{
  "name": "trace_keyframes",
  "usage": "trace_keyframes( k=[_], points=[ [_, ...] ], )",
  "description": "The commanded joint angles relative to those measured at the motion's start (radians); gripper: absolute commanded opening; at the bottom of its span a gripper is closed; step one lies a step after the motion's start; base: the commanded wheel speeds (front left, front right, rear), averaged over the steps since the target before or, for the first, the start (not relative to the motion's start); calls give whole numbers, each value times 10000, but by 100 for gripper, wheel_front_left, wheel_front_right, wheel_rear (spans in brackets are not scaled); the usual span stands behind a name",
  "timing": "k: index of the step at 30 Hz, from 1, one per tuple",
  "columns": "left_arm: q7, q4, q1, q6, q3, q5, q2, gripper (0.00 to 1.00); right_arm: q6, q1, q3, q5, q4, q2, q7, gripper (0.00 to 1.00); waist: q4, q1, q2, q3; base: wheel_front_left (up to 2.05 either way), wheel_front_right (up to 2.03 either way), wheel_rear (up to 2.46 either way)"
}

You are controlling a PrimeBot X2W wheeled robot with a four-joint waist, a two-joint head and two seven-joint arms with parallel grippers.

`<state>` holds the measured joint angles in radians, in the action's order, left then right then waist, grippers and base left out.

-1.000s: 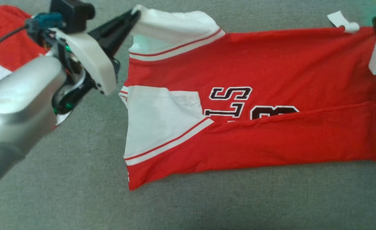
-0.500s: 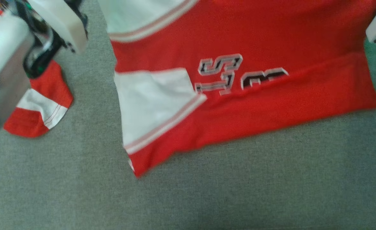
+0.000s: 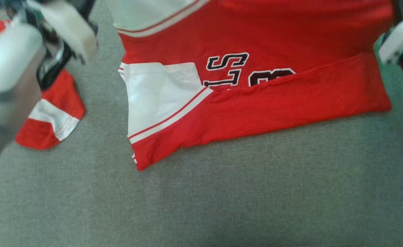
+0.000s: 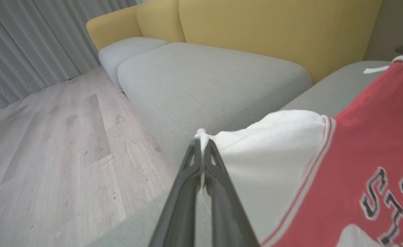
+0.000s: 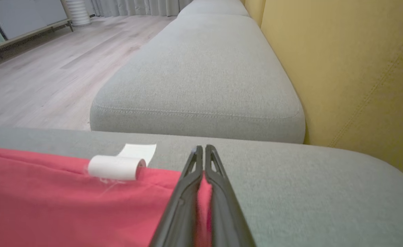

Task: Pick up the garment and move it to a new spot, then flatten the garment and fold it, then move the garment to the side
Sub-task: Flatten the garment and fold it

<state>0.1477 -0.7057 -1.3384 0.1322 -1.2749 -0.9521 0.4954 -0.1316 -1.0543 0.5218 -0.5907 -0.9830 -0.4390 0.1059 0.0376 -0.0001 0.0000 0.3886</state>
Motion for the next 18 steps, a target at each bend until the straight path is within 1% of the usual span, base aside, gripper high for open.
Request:
trace_keyframes(
  k=[1,3,4,6,7,8,14,18],
  points=[
    [-22,353,55,-23,186,83,581,0,9,474,199,-250,208,-238,152,0,61,1,0,-323,0,0,0],
    [-228,937,474,-20,96,-87,821,0,9,776,451,-447,302,-360,87,0,87,1,0,-549,0,0,0],
    [-557,1613,828,-19,35,-267,1130,0,9,1054,684,-674,449,-555,4,0,143,1,0,-745,0,0,0],
    [-834,2187,1106,-18,2,-347,1450,0,9,1303,908,-924,600,-773,-180,0,192,1,0,-913,0,0,0],
    [-834,2187,1106,-18,2,-347,1450,0,9,1303,908,-924,600,-773,-180,0,192,1,0,-913,0,0,0],
    [-974,2446,1254,-18,-11,-348,1583,0,9,1427,1002,-1064,666,-886,-292,0,222,1,0,-997,0,0,0],
    [-1917,3969,2377,-17,-46,-531,2134,0,9,2268,1676,-1952,1226,-1552,-1296,0,371,1,0,-1435,0,0,0],
    [-2464,4699,3073,-17,-50,-484,2398,0,9,2792,2151,-2617,1802,-1918,-1984,0,428,1,0,-1567,0,0,0]
  ],
)
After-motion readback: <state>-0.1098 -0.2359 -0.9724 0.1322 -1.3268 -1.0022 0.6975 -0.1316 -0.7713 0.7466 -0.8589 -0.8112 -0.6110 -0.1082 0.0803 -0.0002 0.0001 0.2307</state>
